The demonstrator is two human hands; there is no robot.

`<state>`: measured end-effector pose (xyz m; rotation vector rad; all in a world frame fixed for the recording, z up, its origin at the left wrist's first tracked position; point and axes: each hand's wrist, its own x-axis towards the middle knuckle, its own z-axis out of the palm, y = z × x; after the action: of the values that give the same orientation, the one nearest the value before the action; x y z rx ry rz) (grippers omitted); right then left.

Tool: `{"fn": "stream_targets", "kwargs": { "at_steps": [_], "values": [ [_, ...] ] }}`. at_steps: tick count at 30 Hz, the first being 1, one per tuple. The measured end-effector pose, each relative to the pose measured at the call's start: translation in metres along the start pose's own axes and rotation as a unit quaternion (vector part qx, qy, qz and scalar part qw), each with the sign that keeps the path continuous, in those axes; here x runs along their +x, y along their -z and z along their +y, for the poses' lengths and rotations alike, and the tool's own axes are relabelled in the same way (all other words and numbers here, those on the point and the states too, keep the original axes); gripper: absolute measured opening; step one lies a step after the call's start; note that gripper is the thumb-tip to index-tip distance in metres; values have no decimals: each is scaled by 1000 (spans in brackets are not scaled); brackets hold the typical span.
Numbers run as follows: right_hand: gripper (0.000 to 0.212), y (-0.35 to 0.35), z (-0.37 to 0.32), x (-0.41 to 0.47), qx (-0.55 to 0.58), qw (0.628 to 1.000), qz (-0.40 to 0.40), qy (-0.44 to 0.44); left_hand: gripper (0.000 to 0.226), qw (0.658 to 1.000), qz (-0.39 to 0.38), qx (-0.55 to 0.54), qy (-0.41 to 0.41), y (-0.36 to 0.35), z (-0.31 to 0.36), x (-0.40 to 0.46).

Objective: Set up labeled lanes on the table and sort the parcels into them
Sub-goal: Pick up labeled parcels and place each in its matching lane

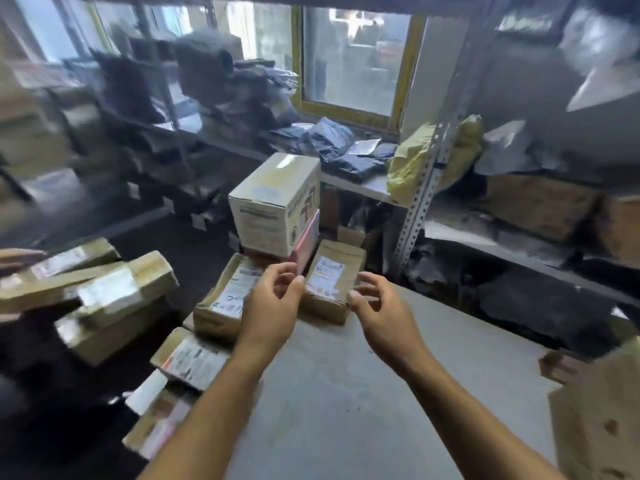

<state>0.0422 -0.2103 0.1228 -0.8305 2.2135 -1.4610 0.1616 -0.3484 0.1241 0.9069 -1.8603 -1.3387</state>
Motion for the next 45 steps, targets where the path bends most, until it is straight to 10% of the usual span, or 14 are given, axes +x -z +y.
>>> {"fn": "stream_targets", "kwargs": {
  "at_steps": [7,16,22,31,45],
  "values": [
    [50,-59,-52,105,91,994,-45,-45,22,992,120,-21,19,58,5,116],
    [89,-111,-69,192,121,983,-57,-125,69,990,43,62,115,62,-10,210],
    [93,-134,-71,191,137,978,-86,-132,34,997,-7,-17,80,51,-19,216],
    [57,-80,-77,127,255,966,-47,-9,29,993,-15,-120,15,35,21,140],
    [48,101,26,-83,220,970,7,-98,69,957,-250,-149,21,-92,48,-82]
  ]
}}
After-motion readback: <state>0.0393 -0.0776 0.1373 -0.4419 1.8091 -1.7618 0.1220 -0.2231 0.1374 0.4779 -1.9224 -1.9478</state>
